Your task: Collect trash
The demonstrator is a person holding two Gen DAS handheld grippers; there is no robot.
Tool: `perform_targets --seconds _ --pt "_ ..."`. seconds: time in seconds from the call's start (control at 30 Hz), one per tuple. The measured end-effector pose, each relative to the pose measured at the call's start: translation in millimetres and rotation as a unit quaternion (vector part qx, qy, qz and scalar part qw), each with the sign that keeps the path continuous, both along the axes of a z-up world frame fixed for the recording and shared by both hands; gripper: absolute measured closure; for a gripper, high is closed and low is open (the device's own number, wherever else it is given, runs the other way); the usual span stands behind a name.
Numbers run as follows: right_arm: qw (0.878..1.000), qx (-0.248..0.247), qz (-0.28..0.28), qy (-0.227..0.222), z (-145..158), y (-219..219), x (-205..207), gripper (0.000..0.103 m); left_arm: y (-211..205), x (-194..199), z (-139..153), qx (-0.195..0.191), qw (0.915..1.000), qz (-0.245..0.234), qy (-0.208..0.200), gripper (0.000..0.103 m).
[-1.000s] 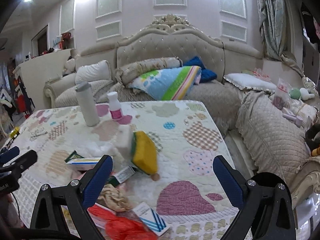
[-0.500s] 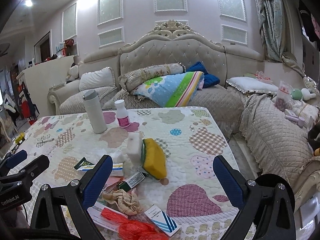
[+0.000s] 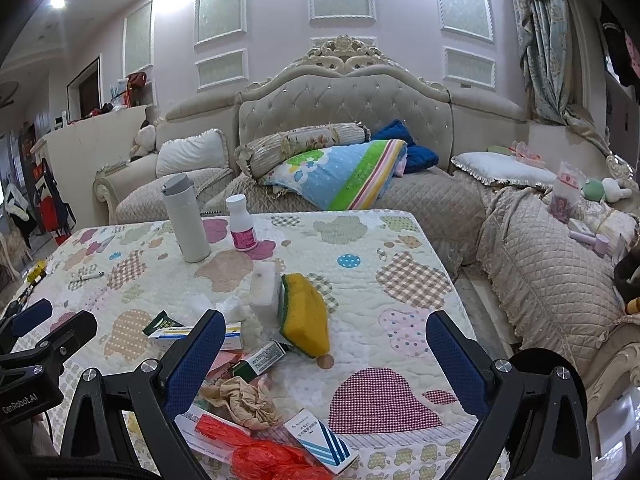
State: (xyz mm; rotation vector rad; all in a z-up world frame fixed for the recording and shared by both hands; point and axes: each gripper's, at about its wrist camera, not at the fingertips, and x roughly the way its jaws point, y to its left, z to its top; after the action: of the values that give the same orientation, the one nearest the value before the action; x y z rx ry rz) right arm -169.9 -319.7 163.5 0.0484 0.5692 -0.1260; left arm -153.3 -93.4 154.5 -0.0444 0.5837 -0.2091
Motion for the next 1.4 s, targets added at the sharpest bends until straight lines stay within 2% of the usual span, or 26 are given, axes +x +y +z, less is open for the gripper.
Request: perform_targets --seconds 1.4 --pt "0.999 -0.007 0.0 0.036 -16.8 -0.5 12.6 0.003 -0.6 9.3 -16.9 0.003 0.9997 -0.001 0.026 0.0"
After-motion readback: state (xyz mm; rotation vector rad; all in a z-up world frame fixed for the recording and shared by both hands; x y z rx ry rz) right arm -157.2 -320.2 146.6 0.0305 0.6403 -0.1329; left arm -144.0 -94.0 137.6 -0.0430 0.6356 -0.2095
